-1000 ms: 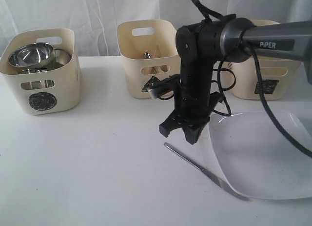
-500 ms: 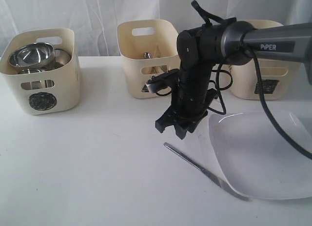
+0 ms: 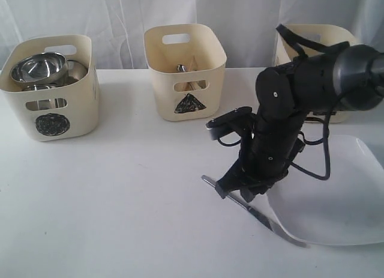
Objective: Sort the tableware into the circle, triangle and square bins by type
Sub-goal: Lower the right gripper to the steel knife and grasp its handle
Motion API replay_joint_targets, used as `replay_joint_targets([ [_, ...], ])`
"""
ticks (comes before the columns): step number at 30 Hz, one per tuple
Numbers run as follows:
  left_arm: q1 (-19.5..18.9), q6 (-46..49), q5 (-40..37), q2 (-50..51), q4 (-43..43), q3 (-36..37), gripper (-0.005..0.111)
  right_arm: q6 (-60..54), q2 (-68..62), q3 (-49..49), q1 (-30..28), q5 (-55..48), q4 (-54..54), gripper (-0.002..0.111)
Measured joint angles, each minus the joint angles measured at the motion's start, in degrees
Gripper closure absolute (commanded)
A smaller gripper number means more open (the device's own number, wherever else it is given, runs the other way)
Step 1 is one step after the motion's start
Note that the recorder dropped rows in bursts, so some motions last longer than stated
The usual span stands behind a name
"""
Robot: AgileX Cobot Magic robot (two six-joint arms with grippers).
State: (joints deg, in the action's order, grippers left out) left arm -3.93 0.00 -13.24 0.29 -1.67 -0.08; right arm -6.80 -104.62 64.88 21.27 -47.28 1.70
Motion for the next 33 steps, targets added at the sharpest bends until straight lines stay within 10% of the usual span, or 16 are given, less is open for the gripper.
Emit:
replay_joint_targets([
  [27,0.00,0.00,0.00,0.00,0.00,0.00,0.106,-9.30,-5.55,-1.95,0.48,8.82,5.58,0.079],
  [33,0.00,0.00,0.00,0.00,0.00,0.00,0.106,-8.67,-7.12,-1.26,0.48,7.97,5.23,0.101],
])
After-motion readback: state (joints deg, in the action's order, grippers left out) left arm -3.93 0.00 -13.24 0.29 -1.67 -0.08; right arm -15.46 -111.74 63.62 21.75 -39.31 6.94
